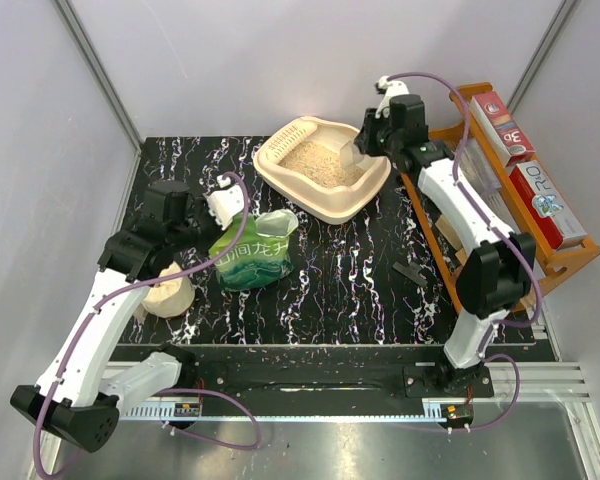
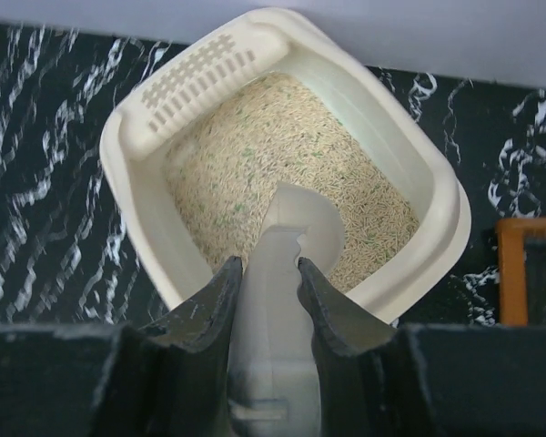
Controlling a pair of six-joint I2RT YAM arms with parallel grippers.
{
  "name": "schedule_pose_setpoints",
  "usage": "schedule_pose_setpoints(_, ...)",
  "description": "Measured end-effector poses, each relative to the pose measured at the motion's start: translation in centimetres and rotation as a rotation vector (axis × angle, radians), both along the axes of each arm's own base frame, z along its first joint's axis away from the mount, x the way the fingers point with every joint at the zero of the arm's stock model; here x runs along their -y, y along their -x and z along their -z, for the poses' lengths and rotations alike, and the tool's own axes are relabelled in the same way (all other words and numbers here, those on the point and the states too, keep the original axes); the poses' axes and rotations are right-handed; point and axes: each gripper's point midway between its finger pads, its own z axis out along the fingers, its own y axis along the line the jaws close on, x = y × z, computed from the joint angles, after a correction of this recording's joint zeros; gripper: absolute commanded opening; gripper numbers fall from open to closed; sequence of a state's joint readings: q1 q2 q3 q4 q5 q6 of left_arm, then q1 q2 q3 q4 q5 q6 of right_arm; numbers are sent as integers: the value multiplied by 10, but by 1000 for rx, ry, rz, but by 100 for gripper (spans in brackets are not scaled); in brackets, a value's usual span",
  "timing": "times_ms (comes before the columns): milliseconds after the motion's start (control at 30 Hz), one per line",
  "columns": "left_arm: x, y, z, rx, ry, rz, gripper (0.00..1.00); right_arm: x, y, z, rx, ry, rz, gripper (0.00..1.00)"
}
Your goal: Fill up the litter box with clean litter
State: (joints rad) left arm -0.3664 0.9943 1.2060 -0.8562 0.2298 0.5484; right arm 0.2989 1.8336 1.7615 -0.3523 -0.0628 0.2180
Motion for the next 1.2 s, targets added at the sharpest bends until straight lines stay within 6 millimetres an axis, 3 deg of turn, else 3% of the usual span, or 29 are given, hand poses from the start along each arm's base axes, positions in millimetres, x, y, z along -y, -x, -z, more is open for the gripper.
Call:
schedule_pose_setpoints(167,2,-5,0,23,18,-7,0,-21,35,-18,116,177,-185,0)
schedule_pose_setpoints(300,2,-10,-1,36,30,-29,0,-31,56,-43,155,181,-346,0)
schedule_pose_setpoints(433,2,-13,-2,41,41,-46,0,-61,92,-103,235,69,-594,0)
schedule_pose_setpoints(500,2,-13,-3,41,45,-50,0,-79,120,-136,289,4,-736,0)
schedule_pose_setpoints(600,3,-14,-2,43,49,-52,0,-97,156,-158,308,-52,-888,0)
schedule_pose_setpoints(667,3,-15,-1,46,53,-53,0,-108,176,-156,281,-78,-972,0)
schedule_pose_setpoints(800,3,-16,-1,52,58,-55,0,-124,199,-133,184,-99,-1083,0)
schedule_pose_setpoints(1000,3,-13,-2,55,63,-57,0,-138,215,-91,95,0,-1157,0)
schedule_pose_setpoints(1200,3,-13,-2,49,71,-64,0,-159,225,-67,76,122,-1169,0)
